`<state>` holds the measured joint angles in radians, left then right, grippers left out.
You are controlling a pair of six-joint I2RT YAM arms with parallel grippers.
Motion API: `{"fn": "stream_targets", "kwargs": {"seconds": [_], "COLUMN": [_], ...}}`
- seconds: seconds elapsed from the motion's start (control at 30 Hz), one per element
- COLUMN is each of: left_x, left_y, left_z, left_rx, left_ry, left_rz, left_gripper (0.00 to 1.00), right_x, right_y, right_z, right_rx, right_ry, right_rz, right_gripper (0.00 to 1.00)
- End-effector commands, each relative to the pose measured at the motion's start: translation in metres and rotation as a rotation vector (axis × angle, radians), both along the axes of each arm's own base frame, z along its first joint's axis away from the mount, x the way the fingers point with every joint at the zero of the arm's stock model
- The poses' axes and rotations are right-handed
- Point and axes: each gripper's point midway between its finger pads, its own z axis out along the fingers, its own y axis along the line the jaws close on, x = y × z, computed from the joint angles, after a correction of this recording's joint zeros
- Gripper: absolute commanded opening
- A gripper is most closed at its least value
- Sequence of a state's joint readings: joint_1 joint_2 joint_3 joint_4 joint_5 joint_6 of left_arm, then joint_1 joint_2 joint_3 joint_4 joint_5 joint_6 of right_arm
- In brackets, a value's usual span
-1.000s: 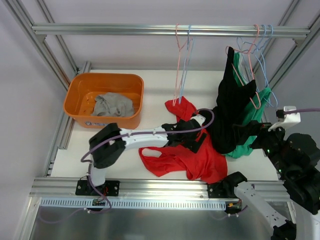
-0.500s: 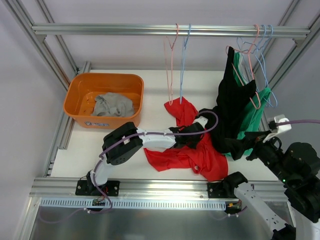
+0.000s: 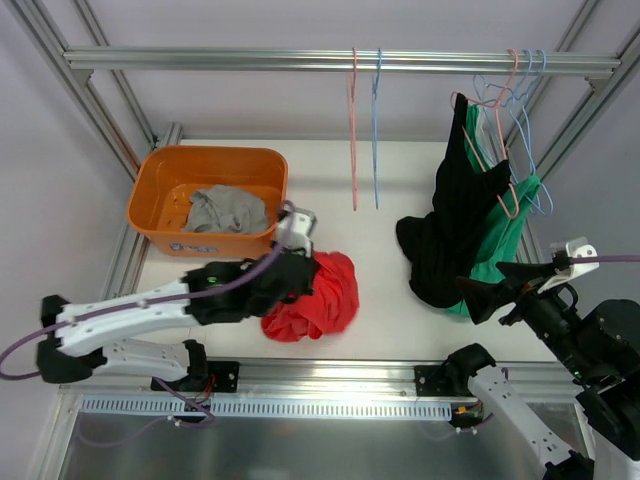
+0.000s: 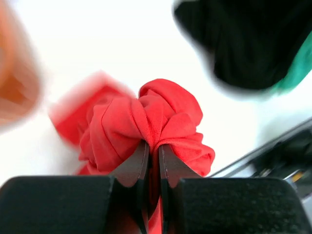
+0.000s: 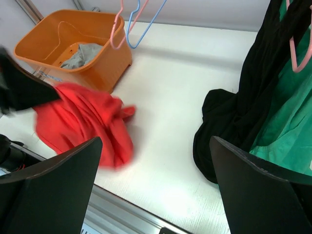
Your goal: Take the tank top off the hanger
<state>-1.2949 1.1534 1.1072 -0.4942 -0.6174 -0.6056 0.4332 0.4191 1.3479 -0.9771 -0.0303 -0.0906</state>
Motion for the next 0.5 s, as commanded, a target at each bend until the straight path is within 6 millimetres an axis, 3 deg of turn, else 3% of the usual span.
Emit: {"fn": "stream_targets", "kwargs": {"seconds": [0.0,0.03,0.07,0.17,0.2,0.23,0.3,0.33,0.43,0.47], "left_x": [0.018,0.02,0.026,0.041,0.044,0.056,0.068,0.082,0.106,0.122], "left_y": [0.058,0.065,0.079,0.102,0.111,0.125,0.129,0.145,0.156,0.178], "left_z": [0.077,0.092,0.125,0.172,0.204,0.216,0.248,0.254,0.269,0.27], "left_rx": [-0.066,-0.072,-0.075,-0.037,-0.095,-0.092,-0.121,-0.1,-0.071,-0.058], "left_ry": [-0.157,-0.186,-0.25,-0.357,-0.38,-0.393,-0.419,-0.432,-0.451,-0.451], "left_rz": [0.168,0.18,0.216,0.299,0.322,0.369,0.36,0.422,0.472,0.549], "left_gripper": [0.0,0.0,0.0,0.0,0.0,0.0,0.0,0.0,0.0,0.0], "right_x": [0.009,0.01,0.012,0.015,0.016,0.017,0.02,0.02,0.02,0.02], "right_y": [-0.001,-0.001,0.0,0.002,0.004,0.005,0.009,0.011,0.013,0.013], "right_z": [0.016,0.017,0.018,0.019,0.02,0.02,0.021,0.021,0.023,0.024], "right_rx": [0.019,0.022,0.024,0.03,0.035,0.043,0.053,0.06,0.073,0.079], "right_ry": [-0.063,-0.065,-0.067,-0.065,-0.066,-0.065,-0.064,-0.06,-0.065,-0.066], "right_rz": [-0.025,-0.026,-0.027,-0.025,-0.022,-0.022,-0.007,-0.004,0.003,0.004], "right_gripper": [0.99,1.0,0.99,1.0,1.0,1.0,1.0,0.99,0.99,0.99]}}
